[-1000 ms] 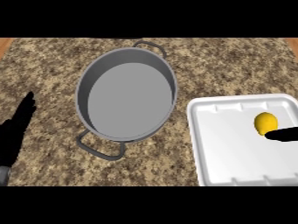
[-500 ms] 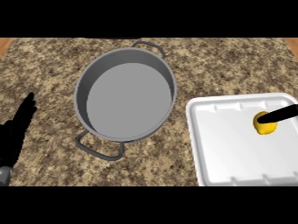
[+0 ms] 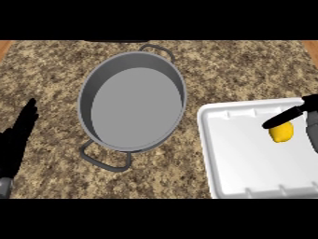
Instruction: Pick the lemon from the tray and place it in the pot
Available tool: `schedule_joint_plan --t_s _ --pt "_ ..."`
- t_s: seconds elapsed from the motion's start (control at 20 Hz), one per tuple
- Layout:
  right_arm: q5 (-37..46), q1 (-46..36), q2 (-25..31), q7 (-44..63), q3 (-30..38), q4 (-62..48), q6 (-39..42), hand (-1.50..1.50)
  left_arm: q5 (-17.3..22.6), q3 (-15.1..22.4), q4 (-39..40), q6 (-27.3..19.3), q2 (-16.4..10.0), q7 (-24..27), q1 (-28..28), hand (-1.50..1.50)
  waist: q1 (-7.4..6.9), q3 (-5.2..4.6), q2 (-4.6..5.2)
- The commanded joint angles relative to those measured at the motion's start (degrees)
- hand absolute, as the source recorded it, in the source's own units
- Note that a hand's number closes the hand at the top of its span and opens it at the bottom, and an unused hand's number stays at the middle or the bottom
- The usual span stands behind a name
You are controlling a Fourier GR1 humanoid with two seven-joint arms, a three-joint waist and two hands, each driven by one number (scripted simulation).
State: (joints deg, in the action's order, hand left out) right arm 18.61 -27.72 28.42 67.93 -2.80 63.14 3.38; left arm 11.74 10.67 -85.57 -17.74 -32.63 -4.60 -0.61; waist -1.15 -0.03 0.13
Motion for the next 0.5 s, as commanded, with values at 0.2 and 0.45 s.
schedule_joint_plan --t_s 0.2,0.45 --pt "2.3 -2.3 -3.8 10.6 -0.3 -4.2 0.2 -1.50 0.0 -1.8 -0.8 2.2 0.2 0.8 2.6 0.00 0.58 -0.01 -0.19" --pt "3.1 -2.3 -2.6 8.2 1.2 -7.9 1.7 -1.50 -0.4 -3.3 -2.0 2.5 -0.1 -1.1 2.3 0.00 0.75 0.01 -0.23"
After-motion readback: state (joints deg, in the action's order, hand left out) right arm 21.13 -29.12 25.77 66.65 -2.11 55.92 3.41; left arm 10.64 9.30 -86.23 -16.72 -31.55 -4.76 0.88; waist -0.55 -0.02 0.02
